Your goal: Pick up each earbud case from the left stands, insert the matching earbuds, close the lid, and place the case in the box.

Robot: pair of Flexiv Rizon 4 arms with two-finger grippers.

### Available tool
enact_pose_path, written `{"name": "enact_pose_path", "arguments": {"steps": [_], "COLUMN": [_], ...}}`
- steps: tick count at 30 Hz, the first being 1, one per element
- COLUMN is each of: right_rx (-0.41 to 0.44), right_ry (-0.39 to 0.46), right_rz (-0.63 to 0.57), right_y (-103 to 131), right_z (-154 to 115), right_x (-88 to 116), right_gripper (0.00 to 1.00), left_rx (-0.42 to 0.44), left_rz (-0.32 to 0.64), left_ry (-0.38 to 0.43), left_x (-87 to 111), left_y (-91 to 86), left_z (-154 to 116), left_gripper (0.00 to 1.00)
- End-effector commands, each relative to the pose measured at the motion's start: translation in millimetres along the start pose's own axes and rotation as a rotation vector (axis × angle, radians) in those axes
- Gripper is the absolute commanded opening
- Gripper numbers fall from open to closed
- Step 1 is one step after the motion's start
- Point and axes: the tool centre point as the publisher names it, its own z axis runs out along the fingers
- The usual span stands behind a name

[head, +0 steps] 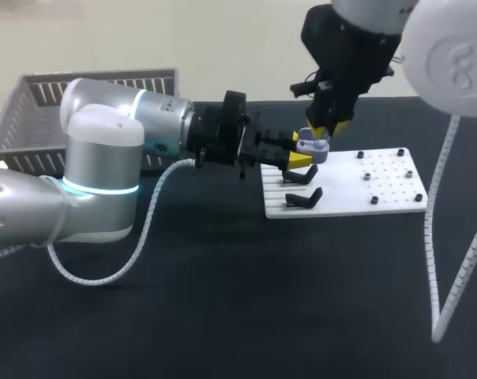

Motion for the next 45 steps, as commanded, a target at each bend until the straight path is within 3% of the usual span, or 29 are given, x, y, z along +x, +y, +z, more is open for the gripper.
{"name": "enact_pose_path", "arguments": {"steps": [1,24,45], "right_rx": [0.003,0.037,0.106], "right_ry": [0.015,0.027,0.037], "right_rz": [-0.003,-0.064,-0.033], "right_y": [0,3,-2], "right_z": [8,26,39], "right_x": [-4,-26,-28], "right_gripper": [0.0,0.0,0.0], "left_rx": [-0.002,-0.002,-0.002], "left_rz": [0.0,0.0,0.0], "left_ry": [0.001,0.001,0.001], "left_x": [0.0,0.0,0.0], "left_y": [-0.3,-0.3,-0.3], "left_z": [0,0,0], "left_gripper": [0.0,0.0,0.0]}}
